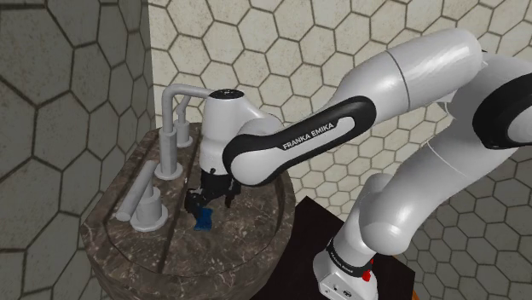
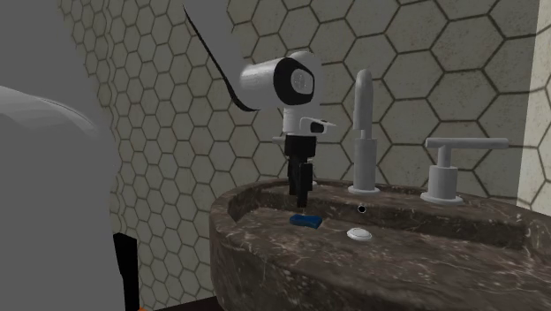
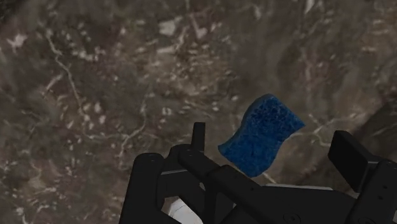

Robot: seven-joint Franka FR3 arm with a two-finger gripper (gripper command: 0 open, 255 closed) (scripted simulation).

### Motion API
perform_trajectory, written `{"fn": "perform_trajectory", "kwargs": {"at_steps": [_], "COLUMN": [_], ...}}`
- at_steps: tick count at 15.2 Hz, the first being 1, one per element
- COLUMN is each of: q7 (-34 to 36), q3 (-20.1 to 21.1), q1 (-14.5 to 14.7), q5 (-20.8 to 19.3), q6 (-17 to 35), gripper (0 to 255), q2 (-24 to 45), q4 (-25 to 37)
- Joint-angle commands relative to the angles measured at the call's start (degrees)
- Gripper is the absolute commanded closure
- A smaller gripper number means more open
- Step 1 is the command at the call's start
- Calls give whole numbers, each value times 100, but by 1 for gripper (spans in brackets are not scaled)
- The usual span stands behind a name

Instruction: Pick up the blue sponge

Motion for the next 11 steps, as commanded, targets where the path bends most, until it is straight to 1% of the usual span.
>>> {"fn": "perform_trajectory", "kwargs": {"at_steps": [1, 8, 10, 11], "q7": [290, 421, 434, 445], "q3": [162, 209, 211, 214], "q1": [-11, -34, -35, -35], "q5": [-189, -376, -396, -404], "q6": [275, 887, 937, 928], "gripper": [0, 0, 0, 255], "q2": [445, 900, 940, 952], "q4": [199, 18, 6, 27]}}
